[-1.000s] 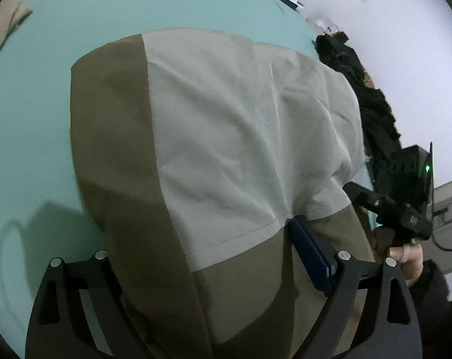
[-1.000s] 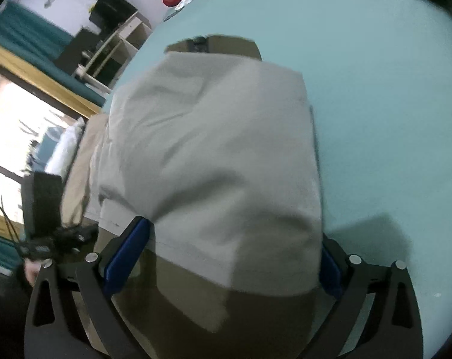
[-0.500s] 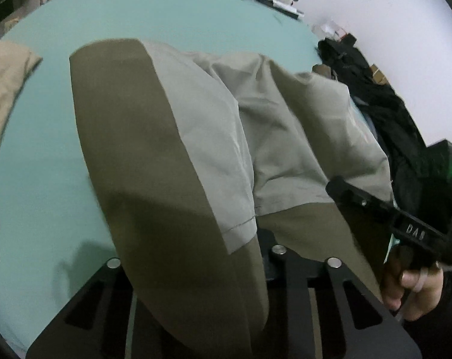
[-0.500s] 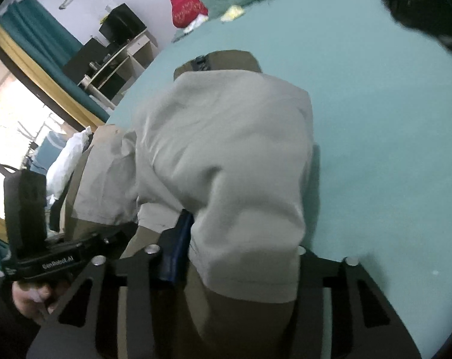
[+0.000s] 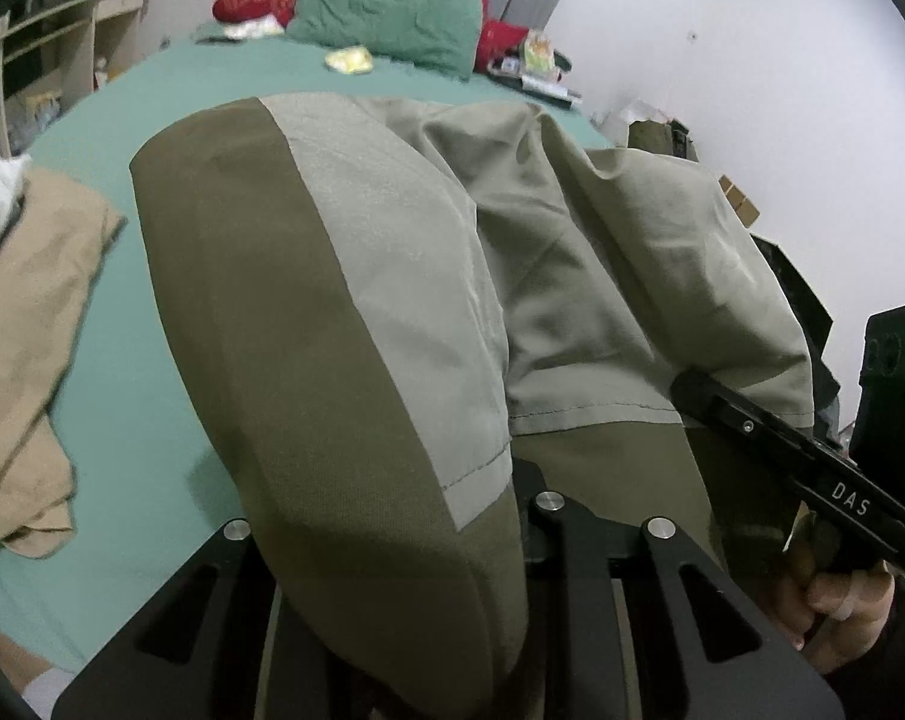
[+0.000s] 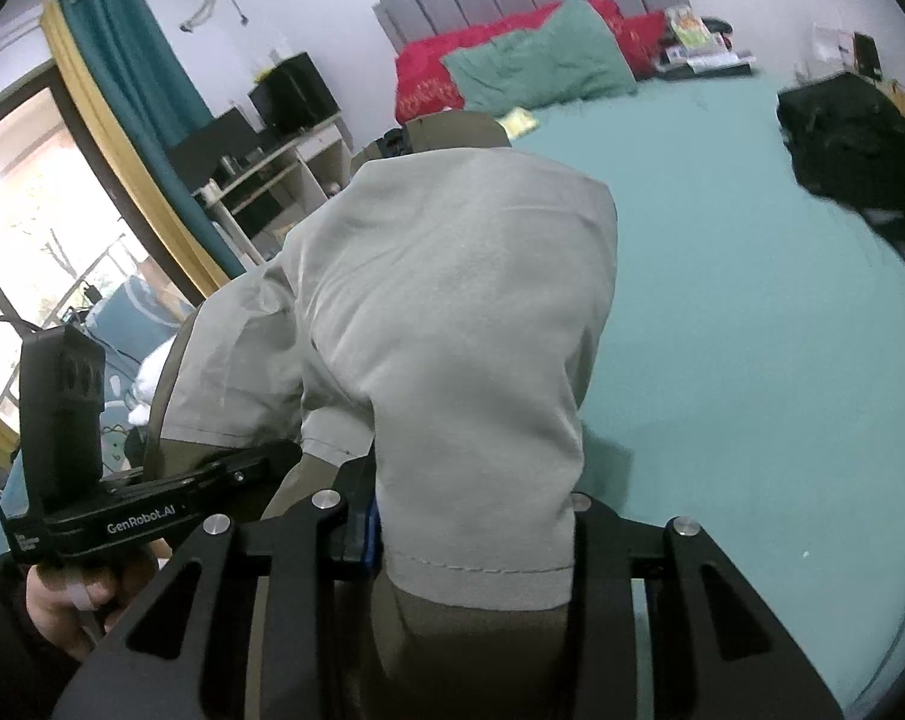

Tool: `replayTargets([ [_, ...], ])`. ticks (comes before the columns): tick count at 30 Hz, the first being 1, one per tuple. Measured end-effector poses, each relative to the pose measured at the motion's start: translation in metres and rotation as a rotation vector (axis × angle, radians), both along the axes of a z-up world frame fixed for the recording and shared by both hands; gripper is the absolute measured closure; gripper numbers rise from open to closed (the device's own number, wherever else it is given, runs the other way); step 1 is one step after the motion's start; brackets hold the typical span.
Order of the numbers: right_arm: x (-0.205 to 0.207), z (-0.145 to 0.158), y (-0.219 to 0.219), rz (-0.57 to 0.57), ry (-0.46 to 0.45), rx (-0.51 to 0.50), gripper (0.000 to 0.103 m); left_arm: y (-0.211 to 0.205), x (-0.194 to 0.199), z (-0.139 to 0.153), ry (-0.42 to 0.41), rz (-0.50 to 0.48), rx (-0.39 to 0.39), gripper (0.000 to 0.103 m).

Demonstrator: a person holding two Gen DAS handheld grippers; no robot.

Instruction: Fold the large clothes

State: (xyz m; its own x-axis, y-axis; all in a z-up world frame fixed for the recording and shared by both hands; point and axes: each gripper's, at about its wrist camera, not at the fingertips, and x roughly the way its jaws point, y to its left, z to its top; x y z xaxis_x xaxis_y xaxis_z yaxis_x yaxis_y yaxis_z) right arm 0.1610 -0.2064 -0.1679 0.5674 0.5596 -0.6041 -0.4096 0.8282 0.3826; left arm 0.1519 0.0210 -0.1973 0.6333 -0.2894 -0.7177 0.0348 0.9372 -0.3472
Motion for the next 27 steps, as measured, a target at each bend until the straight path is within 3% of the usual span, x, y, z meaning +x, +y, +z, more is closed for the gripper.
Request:
replayTargets([
  [7, -0.002, 0.033, 0.029, 0.030, -0.097, 0.002, 0.069, 0.022, -0.006, 0.033, -0.092, 0.042, -0.011, 0.080],
  [15, 0.011, 0.055, 0.074, 0.080, -0.164, 0.051, 0.069, 0.078, -0.008, 0.065, -0.164, 0.106, 0.004, 0.080],
  [22, 0.029, 0.052, 0.130, 0.147, -0.158, 0.132, 0.069, 0.141, -0.011, 0.080, -0.171, 0.182, 0.049, 0.080],
  [27, 0.044, 0.028, 0.168, 0.194, -0.090, 0.225, 0.069, 0.191, -0.015, 0.078, -0.133, 0.229, 0.085, 0.080],
])
